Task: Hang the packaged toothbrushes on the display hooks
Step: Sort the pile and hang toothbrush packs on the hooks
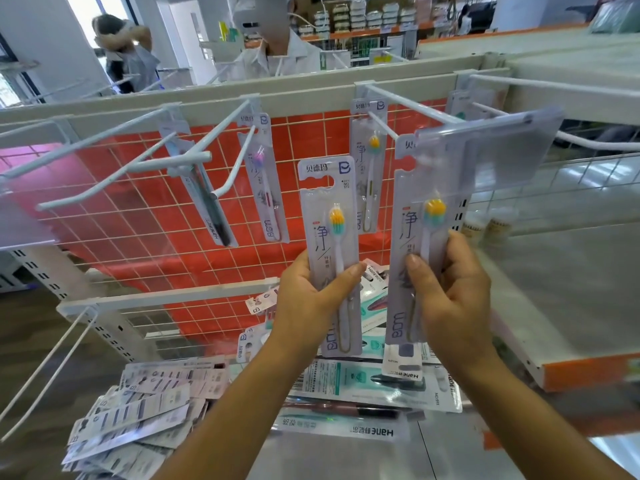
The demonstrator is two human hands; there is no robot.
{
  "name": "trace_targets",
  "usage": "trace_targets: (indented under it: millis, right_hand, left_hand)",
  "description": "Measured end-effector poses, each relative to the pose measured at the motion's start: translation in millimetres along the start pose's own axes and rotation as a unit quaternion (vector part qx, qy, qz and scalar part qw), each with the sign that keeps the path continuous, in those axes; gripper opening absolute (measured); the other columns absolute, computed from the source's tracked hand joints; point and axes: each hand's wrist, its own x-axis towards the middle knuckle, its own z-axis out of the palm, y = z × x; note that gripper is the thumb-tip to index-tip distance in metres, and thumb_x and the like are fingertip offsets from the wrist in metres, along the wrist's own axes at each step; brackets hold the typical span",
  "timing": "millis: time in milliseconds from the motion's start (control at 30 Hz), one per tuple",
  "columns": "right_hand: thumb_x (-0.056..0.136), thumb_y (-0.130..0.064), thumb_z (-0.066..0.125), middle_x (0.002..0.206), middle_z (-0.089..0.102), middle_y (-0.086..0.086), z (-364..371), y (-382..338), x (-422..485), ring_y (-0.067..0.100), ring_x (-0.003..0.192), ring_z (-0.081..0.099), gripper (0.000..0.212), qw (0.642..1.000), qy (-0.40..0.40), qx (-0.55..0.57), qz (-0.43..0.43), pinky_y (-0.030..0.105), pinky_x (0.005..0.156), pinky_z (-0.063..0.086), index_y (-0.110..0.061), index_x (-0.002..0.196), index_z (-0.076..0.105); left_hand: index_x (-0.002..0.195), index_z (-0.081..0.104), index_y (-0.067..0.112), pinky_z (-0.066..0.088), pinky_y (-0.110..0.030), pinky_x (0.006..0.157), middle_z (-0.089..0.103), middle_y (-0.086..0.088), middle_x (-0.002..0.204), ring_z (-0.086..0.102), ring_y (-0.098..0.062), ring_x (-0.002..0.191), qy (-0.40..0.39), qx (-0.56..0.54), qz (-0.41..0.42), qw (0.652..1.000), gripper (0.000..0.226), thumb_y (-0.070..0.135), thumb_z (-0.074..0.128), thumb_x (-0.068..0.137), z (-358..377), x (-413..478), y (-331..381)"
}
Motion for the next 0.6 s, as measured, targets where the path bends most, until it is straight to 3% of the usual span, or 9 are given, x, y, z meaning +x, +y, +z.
trace_targets:
  millis: [200,300,400,467,600]
  right_hand:
    - [0.095,-0.011,0.055,0.083,0.064,-0.001,8,9,18,0.019,0.076,0.064,0.018,0.997,-0.005,-0.053,0.046,0.034,0.065,0.058,-0.027,0.088,0.052]
    - [0.097,-0.019,0.054,0.088,0.063,0.012,13,20,41,0.029,0.082,0.063,0.01,0.99,-0.018,-0.118,0.077,0.048,0.072,0.057,-0.021,0.087,0.051]
    - [0.098,-0.025,0.05,0.095,0.064,0.023,19,28,70,0.04,0.089,0.063,0.019,0.979,-0.037,-0.165,0.111,0.058,0.078,0.053,-0.012,0.084,0.053]
    - [0.101,-0.021,0.046,0.093,0.064,0.025,27,27,86,0.044,0.092,0.062,0.026,0.972,-0.069,-0.191,0.122,0.06,0.084,0.049,-0.018,0.075,0.048]
    - [0.101,-0.008,0.039,0.103,0.06,0.029,39,33,111,0.042,0.097,0.059,0.015,0.952,-0.106,-0.257,0.13,0.057,0.086,0.05,-0.003,0.097,0.053]
  left_hand:
    - [0.1,0.066,0.016,0.057,-0.024,0.071,0.074,0.004,0.084,0.07,-0.011,0.08,0.0,0.0,0.0,1.0,0.021,0.02,0.072,0.079,-3,2,-2]
    - [0.101,0.066,0.017,0.056,-0.023,0.071,0.075,0.003,0.088,0.072,-0.011,0.083,0.0,-0.004,0.001,1.0,0.03,0.027,0.072,0.074,-4,4,-3]
    - [0.102,0.065,0.015,0.055,-0.02,0.067,0.075,0.006,0.084,0.071,-0.008,0.078,-0.003,-0.006,-0.005,1.0,0.02,0.013,0.07,0.083,-4,5,-3]
    - [0.102,0.065,0.015,0.055,-0.018,0.065,0.074,0.01,0.08,0.07,-0.005,0.076,-0.003,0.001,-0.007,1.0,0.018,0.01,0.068,0.085,-5,6,-4]
    - [0.102,0.065,0.015,0.054,-0.017,0.064,0.074,0.008,0.083,0.071,-0.006,0.076,-0.002,0.0,-0.008,1.0,0.019,0.009,0.069,0.084,-6,6,-4]
